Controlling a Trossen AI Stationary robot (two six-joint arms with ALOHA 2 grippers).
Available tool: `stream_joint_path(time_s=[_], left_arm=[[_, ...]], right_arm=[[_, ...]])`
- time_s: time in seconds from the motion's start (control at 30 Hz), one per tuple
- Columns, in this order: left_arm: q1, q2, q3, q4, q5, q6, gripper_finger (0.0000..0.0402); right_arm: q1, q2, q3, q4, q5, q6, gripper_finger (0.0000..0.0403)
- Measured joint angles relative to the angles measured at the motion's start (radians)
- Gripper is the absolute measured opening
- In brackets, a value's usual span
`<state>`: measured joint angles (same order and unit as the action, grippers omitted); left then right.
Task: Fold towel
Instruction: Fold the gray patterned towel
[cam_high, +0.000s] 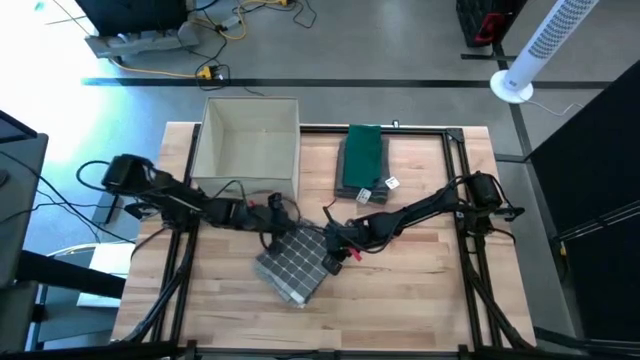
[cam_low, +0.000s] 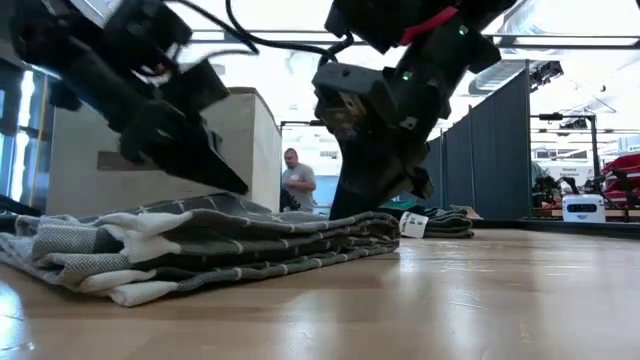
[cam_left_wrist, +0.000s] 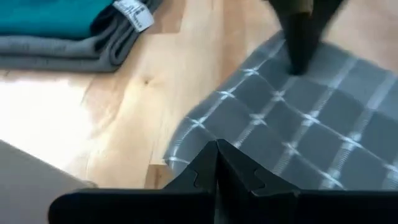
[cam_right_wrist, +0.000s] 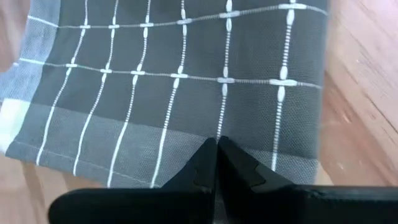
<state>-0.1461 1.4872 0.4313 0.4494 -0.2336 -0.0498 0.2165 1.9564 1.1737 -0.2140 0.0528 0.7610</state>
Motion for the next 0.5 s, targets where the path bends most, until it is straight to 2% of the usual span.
stream_joint_path(time_s=[0.1, 0.27, 0.5], left_arm=[[0.026, 0.078, 0.0, 0.078, 0.025, 0.002, 0.0], [0.041, 0.174, 0.002, 0.084, -0.04, 0.001, 0.0], [0.034, 0.142, 0.017, 0.077, 0.036, -0.008, 0.0]], right_arm=[[0.001, 0.0, 0.0, 0.007, 0.0, -0.002, 0.0], [0.001, 0.0, 0.001, -0.033, -0.001, -0.002, 0.0], [-0.002, 0.0, 0.001, -0.063, -0.005, -0.01, 0.0]])
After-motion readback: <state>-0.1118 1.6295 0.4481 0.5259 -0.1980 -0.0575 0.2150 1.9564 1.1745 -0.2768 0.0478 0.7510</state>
